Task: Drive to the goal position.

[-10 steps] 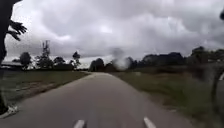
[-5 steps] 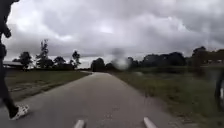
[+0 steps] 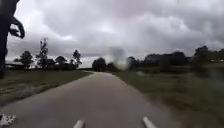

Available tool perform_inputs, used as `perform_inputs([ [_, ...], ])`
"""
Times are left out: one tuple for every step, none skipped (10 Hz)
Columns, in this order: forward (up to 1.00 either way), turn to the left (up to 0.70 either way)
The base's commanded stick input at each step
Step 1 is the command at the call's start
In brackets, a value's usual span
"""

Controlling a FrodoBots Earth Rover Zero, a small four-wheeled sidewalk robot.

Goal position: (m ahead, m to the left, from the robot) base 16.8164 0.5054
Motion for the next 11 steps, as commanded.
perform_inputs([
  [0.7, 0.0],
  [0.7, 0.0],
  [0.7, 0.0],
  [0.7, 0.0],
  [0.7, 0.0],
  [0.7, 0.0],
  [0.7, 0.0],
  [0.7, 0.0],
  [0.7, 0.0],
  [0.7, 0.0],
  [0.7, 0.0],
])
